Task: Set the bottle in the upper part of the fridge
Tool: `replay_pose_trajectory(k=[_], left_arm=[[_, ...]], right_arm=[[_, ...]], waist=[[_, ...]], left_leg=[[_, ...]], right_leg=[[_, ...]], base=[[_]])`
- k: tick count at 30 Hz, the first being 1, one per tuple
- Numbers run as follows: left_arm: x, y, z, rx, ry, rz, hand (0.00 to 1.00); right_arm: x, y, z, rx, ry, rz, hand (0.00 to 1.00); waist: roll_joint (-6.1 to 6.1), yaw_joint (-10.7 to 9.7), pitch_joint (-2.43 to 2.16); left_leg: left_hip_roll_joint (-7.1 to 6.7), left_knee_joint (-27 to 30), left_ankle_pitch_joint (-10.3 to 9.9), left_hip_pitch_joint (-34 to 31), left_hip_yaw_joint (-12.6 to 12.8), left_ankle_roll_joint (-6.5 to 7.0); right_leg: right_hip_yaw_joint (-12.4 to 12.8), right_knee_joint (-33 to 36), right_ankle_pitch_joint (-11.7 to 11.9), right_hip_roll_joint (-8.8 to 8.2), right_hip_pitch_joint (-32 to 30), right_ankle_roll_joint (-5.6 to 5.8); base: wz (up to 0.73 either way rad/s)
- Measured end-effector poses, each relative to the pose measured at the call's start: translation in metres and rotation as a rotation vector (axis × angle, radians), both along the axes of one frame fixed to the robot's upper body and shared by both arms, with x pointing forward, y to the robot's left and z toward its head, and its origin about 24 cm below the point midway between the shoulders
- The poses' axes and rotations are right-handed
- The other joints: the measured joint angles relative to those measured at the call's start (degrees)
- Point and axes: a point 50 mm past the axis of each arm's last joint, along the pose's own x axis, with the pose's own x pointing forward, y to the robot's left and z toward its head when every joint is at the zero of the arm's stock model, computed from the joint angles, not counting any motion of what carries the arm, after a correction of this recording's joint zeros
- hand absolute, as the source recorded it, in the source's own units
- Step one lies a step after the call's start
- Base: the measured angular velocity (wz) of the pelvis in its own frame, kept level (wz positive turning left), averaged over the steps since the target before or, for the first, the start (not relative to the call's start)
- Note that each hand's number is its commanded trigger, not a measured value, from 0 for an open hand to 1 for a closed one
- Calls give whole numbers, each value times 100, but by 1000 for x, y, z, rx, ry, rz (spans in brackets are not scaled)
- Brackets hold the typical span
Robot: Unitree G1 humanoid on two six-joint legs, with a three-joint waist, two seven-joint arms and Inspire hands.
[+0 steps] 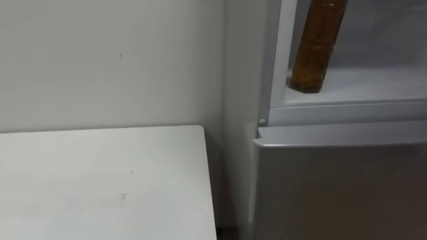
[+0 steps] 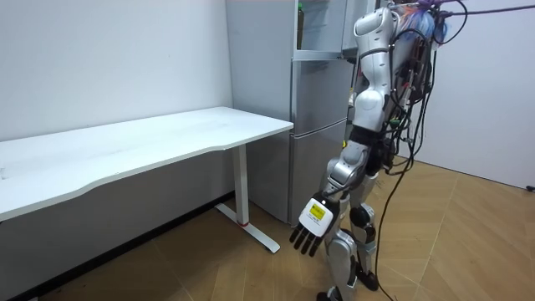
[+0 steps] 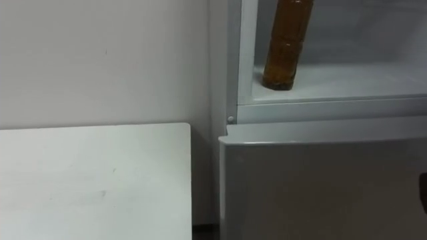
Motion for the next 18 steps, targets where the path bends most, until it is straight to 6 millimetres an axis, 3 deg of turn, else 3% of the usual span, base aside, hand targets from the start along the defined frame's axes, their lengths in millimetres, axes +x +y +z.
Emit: replay_pose_trajectory(k=[18], left_arm=[[1,-2,-1,-1,5,-23,0]], right_arm=[[-1,1,0,-39,15,16,0]], waist=[[-37,105,12]], left_leg=[[-6,-19,1,38,-84,-1]], right_leg=[[-78,-137,2,0,125,6]], base=[[2]])
